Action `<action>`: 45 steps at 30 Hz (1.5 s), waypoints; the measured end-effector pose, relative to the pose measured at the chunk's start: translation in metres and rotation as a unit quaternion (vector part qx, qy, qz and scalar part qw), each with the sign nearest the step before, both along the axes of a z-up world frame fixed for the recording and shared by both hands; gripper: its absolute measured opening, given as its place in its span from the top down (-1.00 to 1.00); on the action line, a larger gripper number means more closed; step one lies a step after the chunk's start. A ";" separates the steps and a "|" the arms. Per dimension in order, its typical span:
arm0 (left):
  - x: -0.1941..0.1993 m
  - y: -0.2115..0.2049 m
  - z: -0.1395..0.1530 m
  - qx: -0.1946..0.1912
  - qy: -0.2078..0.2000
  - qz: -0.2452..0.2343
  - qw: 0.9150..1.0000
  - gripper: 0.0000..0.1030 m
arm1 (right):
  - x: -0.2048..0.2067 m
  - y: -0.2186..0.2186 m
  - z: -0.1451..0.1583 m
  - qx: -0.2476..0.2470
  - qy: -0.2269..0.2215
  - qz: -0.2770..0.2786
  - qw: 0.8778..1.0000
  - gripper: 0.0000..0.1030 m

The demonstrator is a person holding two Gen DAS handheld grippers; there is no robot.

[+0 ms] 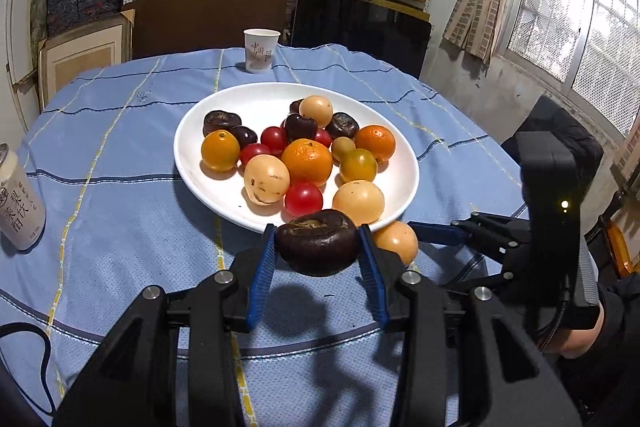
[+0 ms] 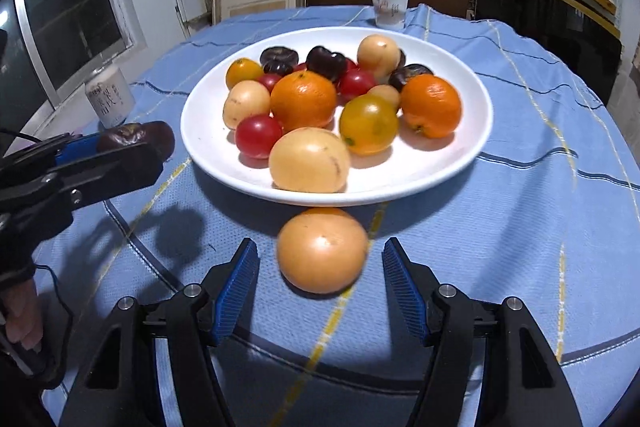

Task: Organize fruits

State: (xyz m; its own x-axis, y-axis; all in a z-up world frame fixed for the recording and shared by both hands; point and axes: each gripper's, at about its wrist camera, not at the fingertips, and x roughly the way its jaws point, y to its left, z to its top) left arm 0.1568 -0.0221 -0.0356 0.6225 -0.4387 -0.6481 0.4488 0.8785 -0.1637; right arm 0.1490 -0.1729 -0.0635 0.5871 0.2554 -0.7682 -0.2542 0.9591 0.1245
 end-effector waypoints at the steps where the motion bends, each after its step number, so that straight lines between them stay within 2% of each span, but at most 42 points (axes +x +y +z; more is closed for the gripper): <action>1: 0.000 0.000 0.000 0.000 0.000 0.000 1.000 0.24 | 0.000 0.000 0.000 0.003 0.000 0.001 1.000 -0.12; 3: 0.000 0.000 -0.001 0.001 0.002 0.001 1.000 0.24 | 0.000 -0.003 0.000 0.008 -0.001 -0.004 1.000 0.12; 9: -0.003 0.000 0.001 0.003 -0.009 0.003 1.000 0.24 | -0.010 -0.009 0.004 0.014 -0.007 -0.005 1.000 0.12; 17: -0.006 0.003 0.005 -0.008 -0.020 0.003 1.000 0.24 | -0.031 -0.031 0.015 0.044 -0.022 -0.021 0.999 0.13; 20: -0.008 0.003 0.007 -0.012 -0.020 0.004 1.000 0.24 | -0.036 -0.040 0.023 0.045 -0.035 -0.028 0.998 0.13; 24: -0.009 0.001 0.019 -0.022 -0.040 0.011 0.999 0.24 | -0.034 -0.046 0.039 0.044 -0.054 -0.027 0.997 0.13; 29: 0.008 -0.006 0.029 -0.010 -0.038 0.022 0.999 0.24 | -0.014 -0.048 0.069 0.032 -0.084 -0.022 0.996 0.13; 34: 0.048 -0.010 0.042 -0.005 -0.023 0.030 0.999 0.24 | 0.025 -0.044 0.094 0.020 -0.107 -0.017 0.994 0.13; 39: 0.085 -0.018 0.049 0.012 -0.023 0.039 0.999 0.24 | 0.066 -0.039 0.098 0.017 -0.105 -0.012 0.994 0.13; 43: 0.112 -0.022 0.036 0.027 0.001 0.045 0.999 0.23 | 0.095 -0.032 0.088 0.032 -0.082 0.003 0.996 0.12; 45: 0.121 -0.021 0.026 0.028 0.023 0.051 0.998 0.13 | 0.101 -0.031 0.084 0.030 -0.079 -0.002 0.996 -0.30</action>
